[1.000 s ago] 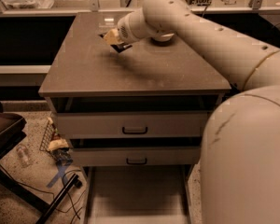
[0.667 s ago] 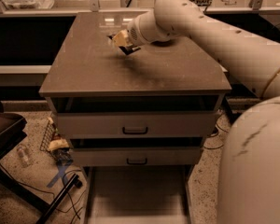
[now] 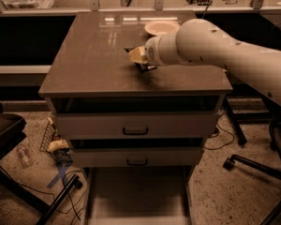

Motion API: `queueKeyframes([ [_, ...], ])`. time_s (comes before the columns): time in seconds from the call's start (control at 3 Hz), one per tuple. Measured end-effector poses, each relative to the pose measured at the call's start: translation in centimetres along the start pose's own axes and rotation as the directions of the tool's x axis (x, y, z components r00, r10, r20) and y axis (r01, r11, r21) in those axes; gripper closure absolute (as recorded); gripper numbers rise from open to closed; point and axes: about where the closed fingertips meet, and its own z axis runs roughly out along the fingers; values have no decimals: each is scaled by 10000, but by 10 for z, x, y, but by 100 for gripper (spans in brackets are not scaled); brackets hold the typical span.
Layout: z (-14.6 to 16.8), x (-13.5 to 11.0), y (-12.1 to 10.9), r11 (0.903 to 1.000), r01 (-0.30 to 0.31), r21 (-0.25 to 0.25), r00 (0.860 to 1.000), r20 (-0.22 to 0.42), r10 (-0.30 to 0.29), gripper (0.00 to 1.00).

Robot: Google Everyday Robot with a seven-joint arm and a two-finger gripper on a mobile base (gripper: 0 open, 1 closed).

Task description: Place rxbar chocolate into bottom drawer

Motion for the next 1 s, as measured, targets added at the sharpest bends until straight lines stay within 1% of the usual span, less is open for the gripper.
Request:
queueKeyframes([
  [0.33, -40, 25, 10, 9968, -491, 629, 9986, 208, 479, 100],
  [0.67, -91, 74, 26, 9816, -1272, 1421, 9918, 311, 1241, 100],
  [1.0, -103, 123, 51, 9727, -1786, 1479, 9835, -22, 1810, 100],
])
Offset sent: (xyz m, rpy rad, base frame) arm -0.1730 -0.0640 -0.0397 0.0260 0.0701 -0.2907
